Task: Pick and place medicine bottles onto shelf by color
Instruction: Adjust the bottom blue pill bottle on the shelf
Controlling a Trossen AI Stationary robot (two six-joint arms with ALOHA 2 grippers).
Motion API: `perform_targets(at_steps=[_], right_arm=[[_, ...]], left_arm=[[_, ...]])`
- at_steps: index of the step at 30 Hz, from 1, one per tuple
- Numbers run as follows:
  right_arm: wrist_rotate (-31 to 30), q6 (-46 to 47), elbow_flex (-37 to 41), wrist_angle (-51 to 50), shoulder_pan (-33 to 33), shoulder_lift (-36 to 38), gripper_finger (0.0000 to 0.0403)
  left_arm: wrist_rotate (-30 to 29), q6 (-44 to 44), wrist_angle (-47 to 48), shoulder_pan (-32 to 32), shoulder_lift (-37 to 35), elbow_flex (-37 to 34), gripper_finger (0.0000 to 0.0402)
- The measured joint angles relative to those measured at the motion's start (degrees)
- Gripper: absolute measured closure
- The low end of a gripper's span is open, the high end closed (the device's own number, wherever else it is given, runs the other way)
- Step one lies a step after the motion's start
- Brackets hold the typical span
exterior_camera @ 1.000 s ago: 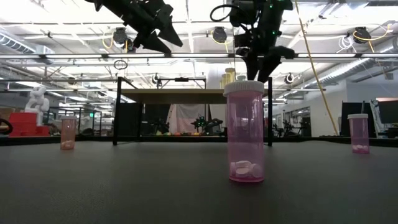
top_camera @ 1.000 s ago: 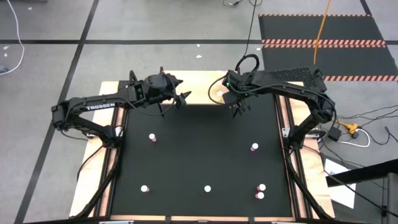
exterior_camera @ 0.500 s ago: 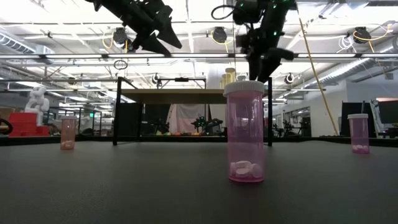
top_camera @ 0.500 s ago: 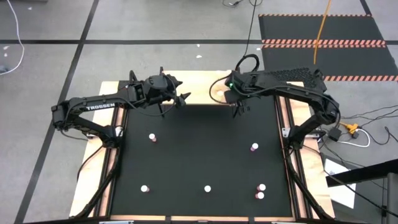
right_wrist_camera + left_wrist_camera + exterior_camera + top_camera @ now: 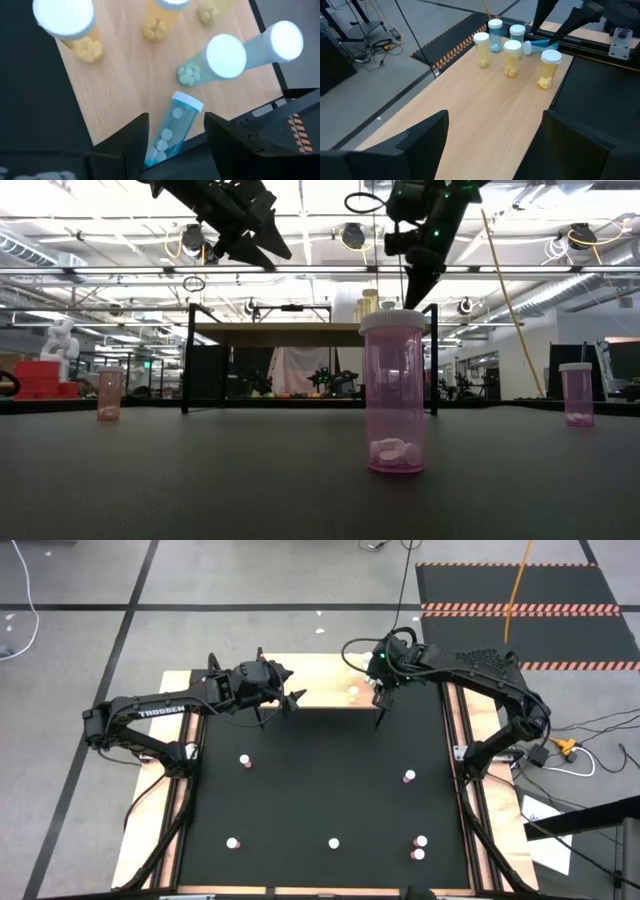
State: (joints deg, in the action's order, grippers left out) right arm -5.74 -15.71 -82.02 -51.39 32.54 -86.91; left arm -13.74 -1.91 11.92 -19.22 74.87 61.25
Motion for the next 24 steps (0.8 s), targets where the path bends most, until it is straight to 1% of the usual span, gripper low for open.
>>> perform_targets(at_steps=[5,9,15,24], right_arm=[[0.2,0.0,0.0,1.3,0.8,-1.1,0.0218],[2.1,0.0,0.0,3.0,1.5,-2.6,0.0218],[2.8,1.5,0.0,1.6,1.6,-4.1,0.0218],[3.0,0.4,0.1,0.6,1.1,-4.0,0.0218]], left_arm=[[0.0,0.5,0.0,0.0,0.0,0.0,0.0078],[0.0,1.4,0.1,0.0,0.0,0.0,0.0078],[0.0,1.6,1.3,0.0,0.0,0.0,0.0078],[0.0,2.2,2.5,0.0,0.0,0.0,0.0078]])
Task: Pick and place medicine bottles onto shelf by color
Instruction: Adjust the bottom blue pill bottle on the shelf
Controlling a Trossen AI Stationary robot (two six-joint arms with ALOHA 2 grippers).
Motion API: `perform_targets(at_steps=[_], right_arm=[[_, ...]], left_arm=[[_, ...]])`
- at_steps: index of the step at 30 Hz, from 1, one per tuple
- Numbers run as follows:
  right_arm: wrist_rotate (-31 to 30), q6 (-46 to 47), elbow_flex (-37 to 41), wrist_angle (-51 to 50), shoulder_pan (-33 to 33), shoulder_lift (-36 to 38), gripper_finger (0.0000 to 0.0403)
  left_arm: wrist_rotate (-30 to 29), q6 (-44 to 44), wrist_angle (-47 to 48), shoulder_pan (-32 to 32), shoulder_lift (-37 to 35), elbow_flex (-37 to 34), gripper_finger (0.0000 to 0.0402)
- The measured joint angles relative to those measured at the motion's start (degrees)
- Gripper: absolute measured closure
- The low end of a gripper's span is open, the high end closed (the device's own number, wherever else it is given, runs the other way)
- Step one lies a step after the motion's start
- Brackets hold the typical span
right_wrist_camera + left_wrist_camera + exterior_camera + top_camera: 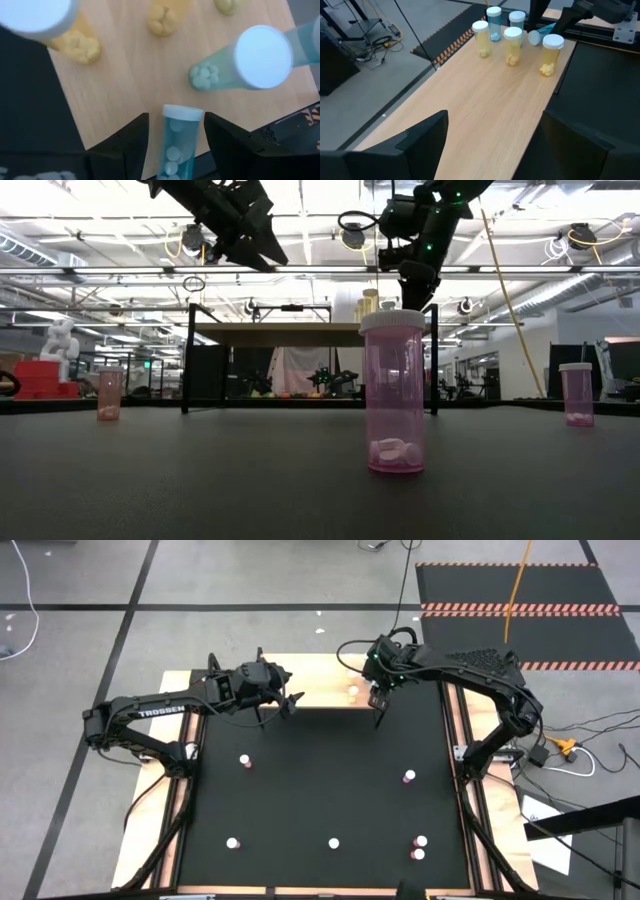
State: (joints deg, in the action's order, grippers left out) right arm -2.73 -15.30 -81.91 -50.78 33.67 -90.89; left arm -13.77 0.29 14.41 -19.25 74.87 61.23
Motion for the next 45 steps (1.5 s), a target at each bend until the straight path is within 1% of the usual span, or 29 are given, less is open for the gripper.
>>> perform_targets(at_steps=[5,13,15,18,21,27,32,40,45], right_arm=[[0.1,-0.7,0.0,0.7,0.0,0.0,0.0223],[0.4,-1.4,0.0,0.7,0.0,0.0,0.0269],[1.5,-1.7,0.0,0.8,0.0,0.0,0.0277],[1.6,-1.7,0.0,0.9,0.0,0.0,0.0287],[2.9,-1.9,0.4,1.5,0.0,0.0,0.0289],[2.6,-1.9,3.4,3.5,0.0,0.2,0.0273],[2.7,-2.6,3.8,3.4,0.0,0.2,0.0269],[3.4,-2.1,4.1,3.4,0.0,2.1,0.0302],[8.5,0.7,4.2,3.2,0.0,5.4,0.0303]], left_arm=[[0.0,1.1,0.0,-0.2,0.0,0.0,0.0078],[0.0,1.2,-0.1,-0.3,0.0,0.0,0.0078],[0.0,1.2,-0.1,-0.3,0.0,0.0,0.0078],[0.0,1.1,-0.1,-0.3,0.0,0.0,0.0078],[0.0,1.1,-0.1,-0.3,0.0,0.0,0.0078],[0.0,0.7,-0.1,0.3,0.0,0.0,0.0078],[0.0,-0.1,-0.1,0.7,0.0,0.0,0.0078],[0.0,-0.6,-0.4,0.7,-0.9,0.0,0.0078],[0.2,-0.9,-2.0,0.7,-2.3,0.1,0.0078]])
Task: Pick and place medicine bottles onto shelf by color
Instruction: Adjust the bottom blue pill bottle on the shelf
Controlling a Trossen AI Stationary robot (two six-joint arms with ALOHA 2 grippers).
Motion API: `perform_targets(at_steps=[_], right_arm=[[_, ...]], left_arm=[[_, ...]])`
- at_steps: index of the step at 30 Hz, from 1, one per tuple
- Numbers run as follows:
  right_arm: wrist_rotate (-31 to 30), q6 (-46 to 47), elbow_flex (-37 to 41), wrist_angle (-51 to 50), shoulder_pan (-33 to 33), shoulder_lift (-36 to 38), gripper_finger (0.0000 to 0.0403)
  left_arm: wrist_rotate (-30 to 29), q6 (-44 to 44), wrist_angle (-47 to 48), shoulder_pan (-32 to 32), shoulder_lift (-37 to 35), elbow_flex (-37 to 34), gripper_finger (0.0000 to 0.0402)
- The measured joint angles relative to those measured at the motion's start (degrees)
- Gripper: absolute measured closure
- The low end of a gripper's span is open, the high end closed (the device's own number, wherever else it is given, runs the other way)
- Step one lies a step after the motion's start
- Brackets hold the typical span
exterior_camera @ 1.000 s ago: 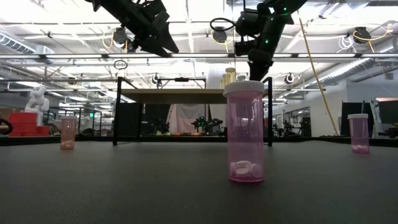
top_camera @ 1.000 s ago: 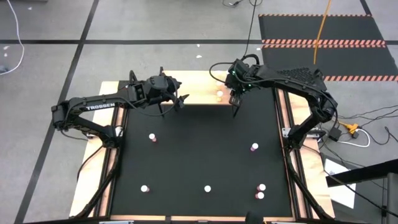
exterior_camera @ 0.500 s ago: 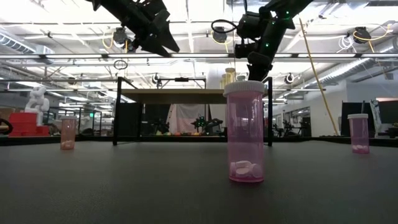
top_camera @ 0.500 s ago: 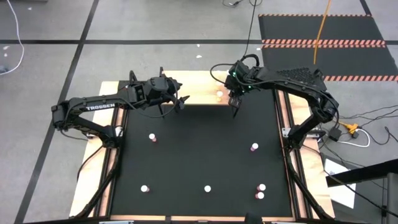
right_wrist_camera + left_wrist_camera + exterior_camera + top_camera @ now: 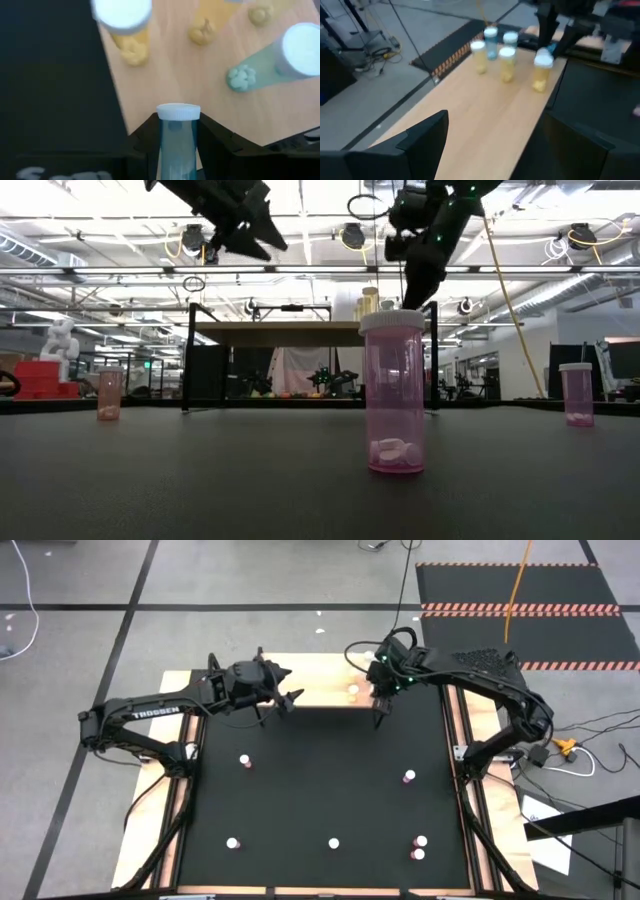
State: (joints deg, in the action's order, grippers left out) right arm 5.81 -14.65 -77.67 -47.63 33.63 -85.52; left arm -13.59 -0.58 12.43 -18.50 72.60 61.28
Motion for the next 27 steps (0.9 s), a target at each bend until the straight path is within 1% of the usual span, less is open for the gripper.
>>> perform_targets(at_steps=[3,6,8,12,15,19,21,23,24,27], right_arm=[[3.6,2.3,0.0,1.1,0.0,2.5,0.0301],[8.4,4.8,0.0,4.2,0.0,5.6,0.0303],[11.1,6.4,-0.1,7.7,0.0,7.7,0.0303],[13.7,9.3,-0.1,15.7,0.0,10.3,0.0304],[16.1,11.5,-0.1,22.8,0.0,10.8,0.0304],[24.1,17.9,-0.1,32.8,-0.5,10.7,0.0304],[26.7,20.8,-0.2,37.5,-1.7,10.6,0.0304],[28.1,22.7,-0.2,41.6,-3.4,10.5,0.0304],[28.8,23.1,-0.2,43.7,-4.3,10.5,0.0304],[28.8,23.2,-0.2,49.1,-7.1,10.4,0.0304]], left_arm=[[2.9,-0.1,-0.9,-0.2,-0.8,0.0,0.0078],[9.2,-1.7,-4.1,-0.2,-0.7,0.0,0.0078],[12.2,-2.4,-7.0,0.0,-0.5,0.0,0.0078],[13.1,-3.7,-9.6,0.3,-0.5,0.0,0.0078],[13.3,-5.8,-12.0,0.3,-0.5,0.0,0.0078],[15.2,-7.8,-16.0,1.4,-0.1,0.0,0.0078],[15.6,-7.8,-19.3,3.1,0.9,0.1,0.0078],[15.7,-7.4,-21.9,4.7,1.8,-0.1,0.0078],[15.7,-7.1,-25.0,5.6,2.7,0.0,0.0078],[15.7,-7.3,-31.4,7.3,4.9,0.1,0.0078]])
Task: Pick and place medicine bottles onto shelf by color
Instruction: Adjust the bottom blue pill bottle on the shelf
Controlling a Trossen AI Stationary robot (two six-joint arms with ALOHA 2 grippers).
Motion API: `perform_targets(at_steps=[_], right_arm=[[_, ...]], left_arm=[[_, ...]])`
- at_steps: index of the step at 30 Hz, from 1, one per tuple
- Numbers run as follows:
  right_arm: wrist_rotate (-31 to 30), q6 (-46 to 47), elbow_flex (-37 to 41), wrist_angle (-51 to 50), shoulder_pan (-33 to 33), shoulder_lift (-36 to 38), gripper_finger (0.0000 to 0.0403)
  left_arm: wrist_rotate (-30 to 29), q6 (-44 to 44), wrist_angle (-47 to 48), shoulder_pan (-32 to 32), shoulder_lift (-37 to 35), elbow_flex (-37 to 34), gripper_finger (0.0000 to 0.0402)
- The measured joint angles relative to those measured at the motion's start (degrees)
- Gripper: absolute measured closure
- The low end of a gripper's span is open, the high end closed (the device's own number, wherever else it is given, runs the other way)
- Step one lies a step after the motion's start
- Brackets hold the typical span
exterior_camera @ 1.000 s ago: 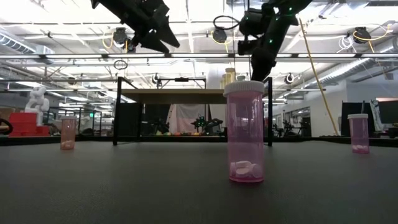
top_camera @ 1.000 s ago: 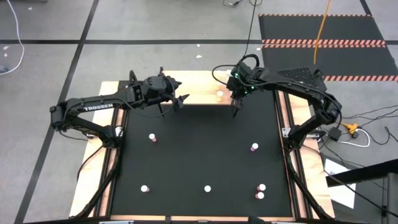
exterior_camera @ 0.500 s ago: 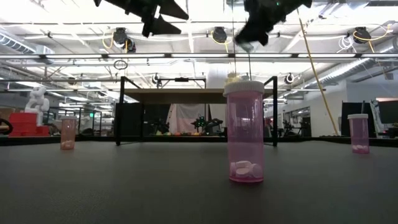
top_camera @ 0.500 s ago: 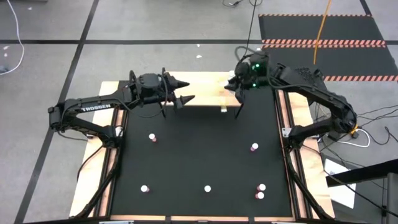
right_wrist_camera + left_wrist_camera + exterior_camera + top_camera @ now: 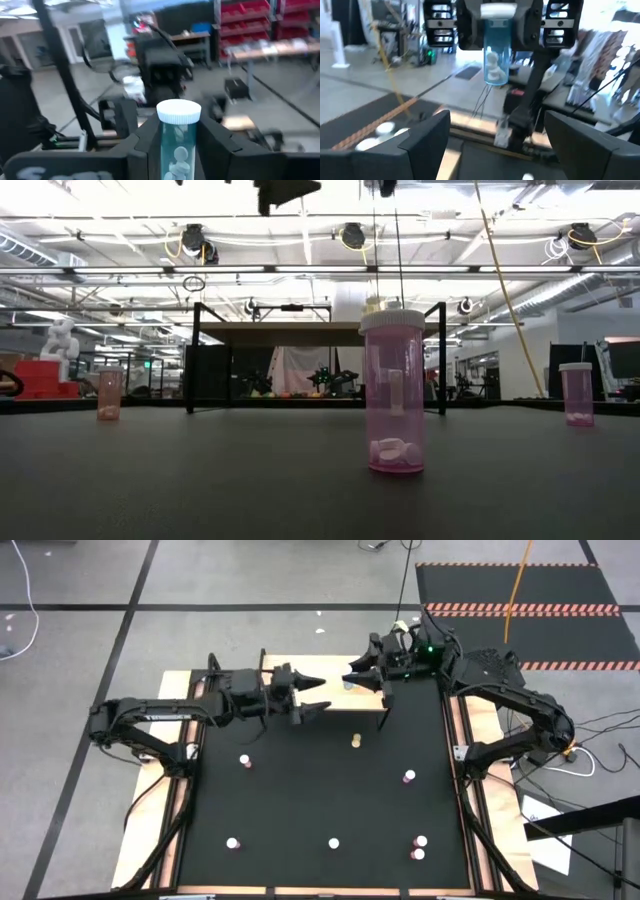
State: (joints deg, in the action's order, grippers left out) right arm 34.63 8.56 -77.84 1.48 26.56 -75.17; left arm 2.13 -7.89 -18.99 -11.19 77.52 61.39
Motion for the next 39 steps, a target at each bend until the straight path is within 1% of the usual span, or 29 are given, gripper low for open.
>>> perform_targets(at_steps=[3,7,12,17,19,22,29,32,35,39], right_arm=[[-0.1,0.4,0.0,2.9,-2.4,-0.4,0.0304],[-0.1,0.3,0.0,5.2,-4.8,-0.6,0.0304],[-0.2,-0.2,0.0,6.8,-6.4,-1.5,0.0304],[-0.2,0.1,0.0,9.3,-6.9,-2.9,0.0304],[-0.1,0.2,0.0,10.9,-6.9,-3.6,0.0304],[-0.1,0.9,0.0,12.0,-6.9,-3.6,0.0304],[0.0,1.1,0.0,12.0,-6.9,-3.6,0.0304],[-0.1,1.0,0.0,12.0,-6.9,-3.5,0.0301],[0.0,1.0,0.0,12.0,-6.9,-3.7,0.0300],[0.0,1.0,0.0,12.2,-6.9,-4.1,0.0299]], left_arm=[[0.0,-0.4,-6.4,1.3,2.5,-0.1,0.0078],[0.0,-1.8,-13.9,2.0,3.6,-0.1,0.0078],[0.9,-2.3,-18.1,2.4,3.8,-0.1,0.0078],[1.0,-2.3,-18.2,3.4,4.0,-0.1,0.0078],[1.0,-2.1,-18.8,4.0,4.7,-0.1,0.0085],[1.1,-2.1,-18.4,4.5,5.0,-0.1,0.0112],[1.0,-1.9,-18.9,3.7,5.0,-0.1,0.0208],[1.1,-2.3,-18.8,3.3,5.0,-0.1,0.0243],[1.1,-2.3,-18.8,3.4,5.0,-0.1,0.0268],[1.1,-1.6,-18.8,3.3,5.0,-0.1,0.0278]])
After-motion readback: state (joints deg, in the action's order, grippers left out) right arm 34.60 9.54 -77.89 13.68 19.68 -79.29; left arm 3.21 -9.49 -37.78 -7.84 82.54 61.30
